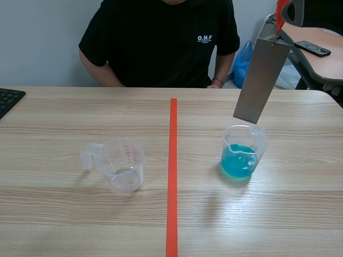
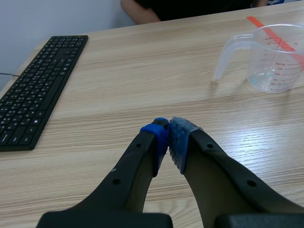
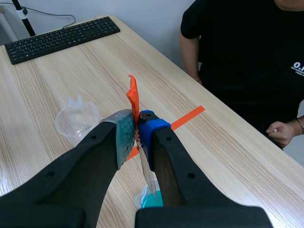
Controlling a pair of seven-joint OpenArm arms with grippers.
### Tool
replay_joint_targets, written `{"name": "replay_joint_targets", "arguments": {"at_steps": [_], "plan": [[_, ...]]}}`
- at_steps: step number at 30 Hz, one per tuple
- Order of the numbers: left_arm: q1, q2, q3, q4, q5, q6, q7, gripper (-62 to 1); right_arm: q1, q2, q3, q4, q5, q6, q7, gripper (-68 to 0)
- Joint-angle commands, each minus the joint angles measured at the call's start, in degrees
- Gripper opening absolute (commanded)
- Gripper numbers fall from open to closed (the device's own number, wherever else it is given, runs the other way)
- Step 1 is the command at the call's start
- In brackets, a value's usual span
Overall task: Do the redox reaction experiment.
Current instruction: 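Raise the plate and point at it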
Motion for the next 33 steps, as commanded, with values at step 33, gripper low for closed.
{"name": "replay_joint_targets", "arguments": {"at_steps": [33], "plan": [[-56.9, -14.9, 30.9, -9.2, -0.3, -10.8, 28.4, -56.9, 0.7, 0.9, 0.7, 0.2, 1.0, 0.4, -0.4, -66.0]]}}
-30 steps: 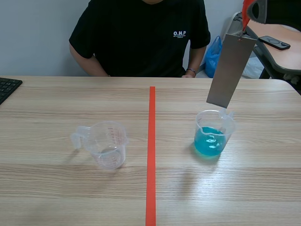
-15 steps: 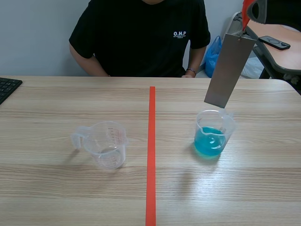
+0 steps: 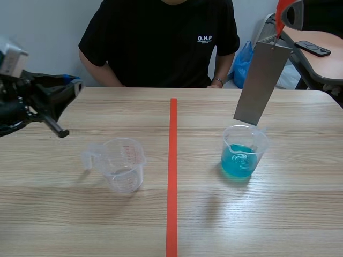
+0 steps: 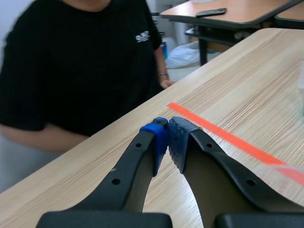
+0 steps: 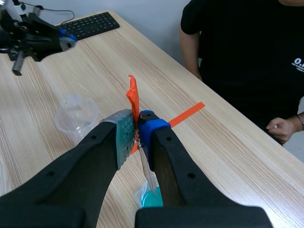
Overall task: Do the redox reaction experiment.
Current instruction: 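Raise the plate and point at it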
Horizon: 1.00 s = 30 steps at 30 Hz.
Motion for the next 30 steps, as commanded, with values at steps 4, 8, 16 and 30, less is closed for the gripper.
{"name": "replay_joint_targets", "arguments": {"at_steps": [4, 8, 16, 30], "plan": [[-6.6, 1.9, 5.0, -5.4, -0.8, -0.1, 0.3, -56.9, 0.7, 0.9, 0.7, 0.2, 1.0, 0.4, 0.7, -66.0], [-12.1, 4.3, 11.0, -9.9, -0.8, -0.1, 0.3, -56.9, 0.7, 0.9, 0.7, 0.2, 1.0, 0.4, 0.7, -66.0], [-19.1, 9.3, 23.1, -14.6, -0.8, -0.1, 0.8, -56.9, 0.7, 0.9, 0.7, 0.2, 1.0, 0.4, 0.7, -66.0], [-21.9, 16.0, 32.5, -15.8, -0.8, -0.1, 1.8, -56.9, 0.7, 0.9, 0.7, 0.2, 1.0, 0.4, 0.7, -66.0]]}}
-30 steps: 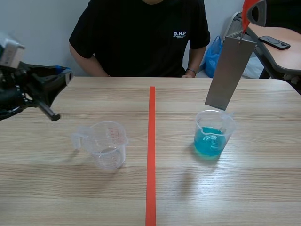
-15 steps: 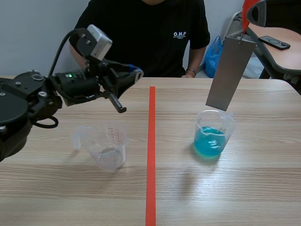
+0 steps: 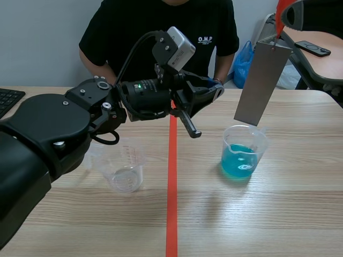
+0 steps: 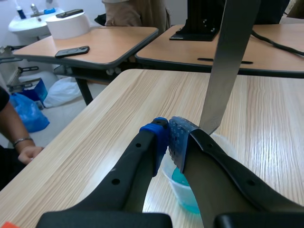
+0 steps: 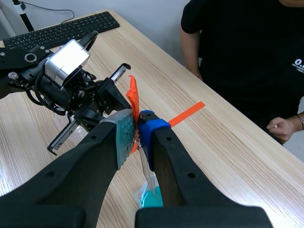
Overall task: Do the redox reaction experiment.
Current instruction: 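Raise the plate and point at it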
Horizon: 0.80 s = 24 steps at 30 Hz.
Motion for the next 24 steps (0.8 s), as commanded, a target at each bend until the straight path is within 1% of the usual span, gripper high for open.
{"name": "replay_joint_targets", "arguments": {"at_steps": [1, 11, 24], "plan": [[-1.1, -0.2, -0.3, 0.6, -0.8, -0.1, -0.8, -56.9, 0.7, 0.9, 0.7, 0.2, 1.0, 0.4, 0.7, -66.0], [-1.1, -0.4, -0.2, -1.3, -0.8, -0.1, -0.8, -56.9, 0.7, 0.9, 0.7, 0.2, 1.0, 0.4, 0.7, -66.0], [-1.1, -0.3, 0.2, -1.3, -0.8, -0.1, -0.8, -56.9, 0.7, 0.9, 0.7, 0.2, 1.0, 0.4, 0.7, -66.0]]}}
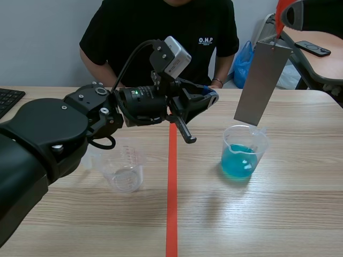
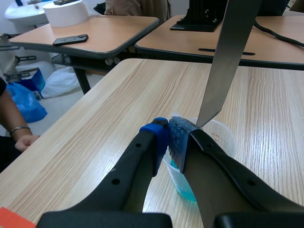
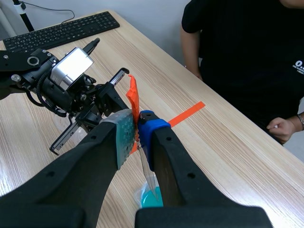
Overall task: Do the redox reaction experiment.
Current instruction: 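Raise the plate and point at it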
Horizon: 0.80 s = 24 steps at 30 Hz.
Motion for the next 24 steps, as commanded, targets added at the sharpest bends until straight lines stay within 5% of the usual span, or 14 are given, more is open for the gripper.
{"name": "replay_joint_targets", "arguments": {"at_steps": [1, 24], "plan": [[-1.1, 0.3, 0.1, 0.7, -0.8, -0.1, -0.8, -56.9, 0.7, 0.9, 0.7, 0.2, 1.0, 0.4, 0.7, -66.0], [-1.1, -0.7, -0.1, 0.7, -0.8, -0.1, -1.0, -56.9, 0.7, 0.9, 0.7, 0.2, 1.0, 0.4, 0.7, -66.0]]}}
